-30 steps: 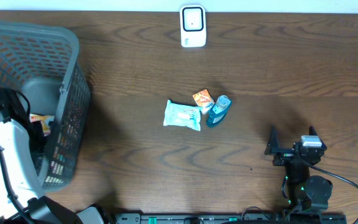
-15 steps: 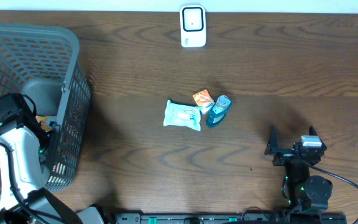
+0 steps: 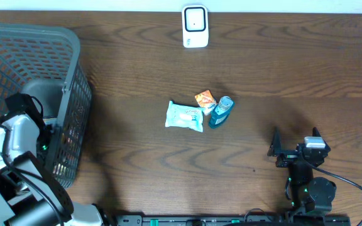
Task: Scan the item barcode
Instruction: 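Move the left gripper back into the basket toward the snack bag, then grasp the white-and-blue snack bag with the left gripper and lift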
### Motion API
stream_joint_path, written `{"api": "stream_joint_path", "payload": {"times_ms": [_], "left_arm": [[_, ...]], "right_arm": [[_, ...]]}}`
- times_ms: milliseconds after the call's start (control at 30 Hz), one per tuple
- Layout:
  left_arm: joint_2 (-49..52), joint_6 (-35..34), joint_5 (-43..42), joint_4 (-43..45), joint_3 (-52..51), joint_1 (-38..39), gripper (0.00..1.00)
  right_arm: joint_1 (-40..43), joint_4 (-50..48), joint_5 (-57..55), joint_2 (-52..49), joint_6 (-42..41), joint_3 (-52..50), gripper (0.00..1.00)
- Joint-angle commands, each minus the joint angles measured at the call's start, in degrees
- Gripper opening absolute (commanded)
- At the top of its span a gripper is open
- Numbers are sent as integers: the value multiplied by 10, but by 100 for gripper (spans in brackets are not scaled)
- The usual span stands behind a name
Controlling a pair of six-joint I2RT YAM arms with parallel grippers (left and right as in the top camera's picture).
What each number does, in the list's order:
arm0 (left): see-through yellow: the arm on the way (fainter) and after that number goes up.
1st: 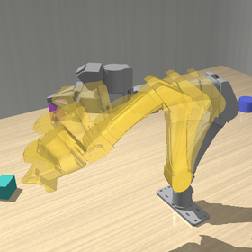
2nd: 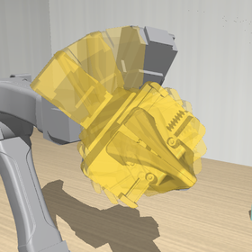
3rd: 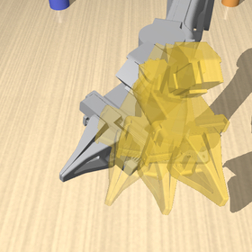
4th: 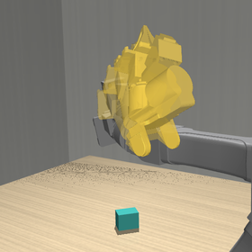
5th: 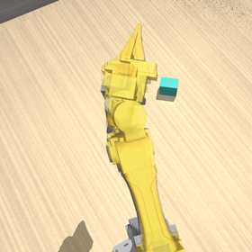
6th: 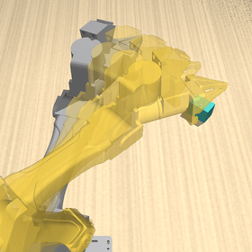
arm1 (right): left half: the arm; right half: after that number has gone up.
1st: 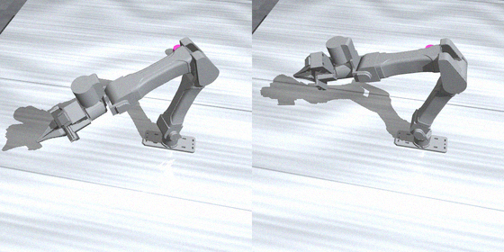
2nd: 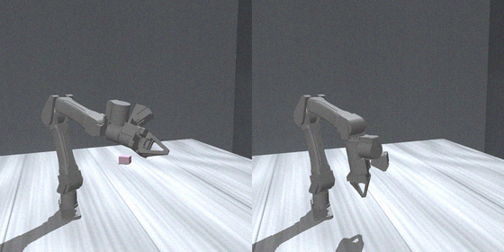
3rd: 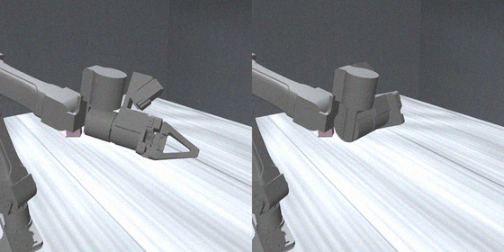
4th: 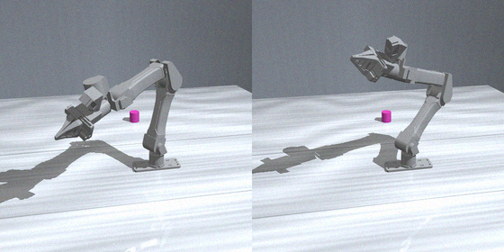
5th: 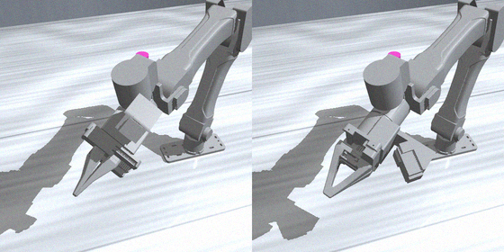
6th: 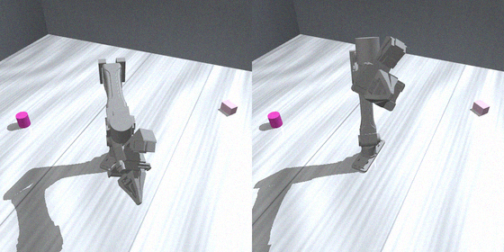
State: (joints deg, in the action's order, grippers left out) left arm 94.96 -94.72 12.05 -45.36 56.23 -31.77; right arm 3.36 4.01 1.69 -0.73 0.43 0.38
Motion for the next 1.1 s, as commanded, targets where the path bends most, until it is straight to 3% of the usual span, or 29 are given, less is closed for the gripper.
{"api": "stream_joint_path", "payload": {"times_ms": [0, 67, 300, 600, 867, 1067], "left_arm": [[39, 2, -7, 5, -20, -1, 23], [37, 21, 8, 8, -20, -1, 8], [5, 163, 26, 26, 2, -1, 7], [-139, 330, 26, 26, 70, -1, 7], [-311, 341, 13, 36, 90, -1, 7], [-435, 341, -101, 86, 90, 0, 7]], "right_arm": [[-3, 2, -1, 1, -8, -1, 99], [-3, 2, -1, 1, -8, -1, 99], [-3, 2, -1, 1, -8, -1, 99], [-3, 2, -1, 1, -8, -1, 99], [-3, 2, -1, 1, -8, -1, 99], [-3, 2, -1, 1, -8, -1, 99]]}}
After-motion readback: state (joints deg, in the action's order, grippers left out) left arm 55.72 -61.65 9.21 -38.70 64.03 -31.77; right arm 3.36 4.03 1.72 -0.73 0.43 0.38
